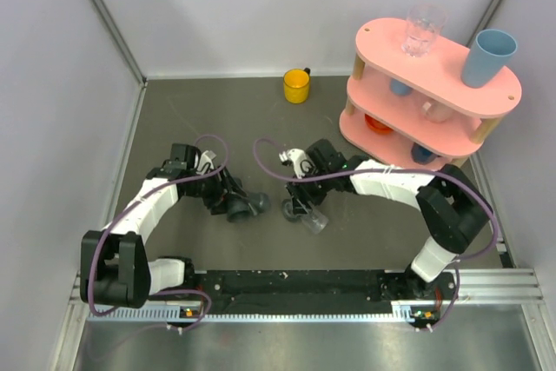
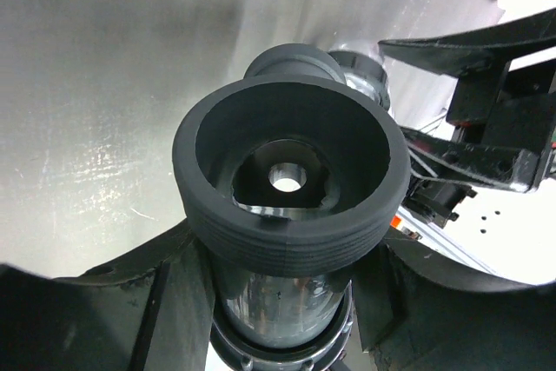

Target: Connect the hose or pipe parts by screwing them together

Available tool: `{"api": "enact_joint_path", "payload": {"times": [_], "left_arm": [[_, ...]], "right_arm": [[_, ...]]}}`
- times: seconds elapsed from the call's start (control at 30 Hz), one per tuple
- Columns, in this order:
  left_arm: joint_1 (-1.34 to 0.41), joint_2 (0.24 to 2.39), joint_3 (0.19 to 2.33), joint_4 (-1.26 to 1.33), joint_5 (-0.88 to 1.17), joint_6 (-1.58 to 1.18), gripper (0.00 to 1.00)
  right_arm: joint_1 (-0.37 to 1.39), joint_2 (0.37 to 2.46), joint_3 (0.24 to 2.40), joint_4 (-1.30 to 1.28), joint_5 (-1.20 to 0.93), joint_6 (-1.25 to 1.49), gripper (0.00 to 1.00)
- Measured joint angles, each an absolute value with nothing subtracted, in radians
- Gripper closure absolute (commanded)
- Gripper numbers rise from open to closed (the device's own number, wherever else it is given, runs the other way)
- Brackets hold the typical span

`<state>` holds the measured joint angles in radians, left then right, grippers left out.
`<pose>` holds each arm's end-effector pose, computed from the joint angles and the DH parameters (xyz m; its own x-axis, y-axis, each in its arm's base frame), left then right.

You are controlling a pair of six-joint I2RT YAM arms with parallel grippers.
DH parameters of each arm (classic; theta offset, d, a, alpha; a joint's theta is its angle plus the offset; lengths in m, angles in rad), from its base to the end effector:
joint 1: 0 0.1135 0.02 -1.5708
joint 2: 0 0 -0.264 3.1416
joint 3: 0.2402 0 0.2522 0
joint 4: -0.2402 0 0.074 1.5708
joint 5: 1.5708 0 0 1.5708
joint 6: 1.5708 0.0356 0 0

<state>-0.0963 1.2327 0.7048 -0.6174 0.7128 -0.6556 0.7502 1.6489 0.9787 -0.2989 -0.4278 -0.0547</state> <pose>0.2127 -0.0439 0.1991 -0.9268 -0.3738 0.0359 -0.2821 0.6297 -0.7238 0.2314 0.2358 0.1839 -0.5589 -0.5888 -0.5839 -0.8239 0.4740 0.3105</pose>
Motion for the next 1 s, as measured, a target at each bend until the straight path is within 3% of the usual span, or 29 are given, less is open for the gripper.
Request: {"api": "enact_joint_path", "payload": {"times": [0.47, 0.7, 1.0], "left_arm": [[-0.099, 1.246, 0.705, -0.651, 0.667, -0.636, 1.0], [-0.099, 1.245, 0.705, -0.674, 0.636, -0.625, 1.0], [-0.15, 1.159, 0.701, -0.714, 0.639, -0.636, 1.0]], "right_arm": [[0.942, 1.629, 0.978, -0.201, -0.198, 0.237, 0.36], [0.913, 1.503, 0.949, -0.237, -0.227, 0.136, 0.41], [0.752, 1.531, 0.991, -0.385, -0.185, 0.089, 0.46]]}}
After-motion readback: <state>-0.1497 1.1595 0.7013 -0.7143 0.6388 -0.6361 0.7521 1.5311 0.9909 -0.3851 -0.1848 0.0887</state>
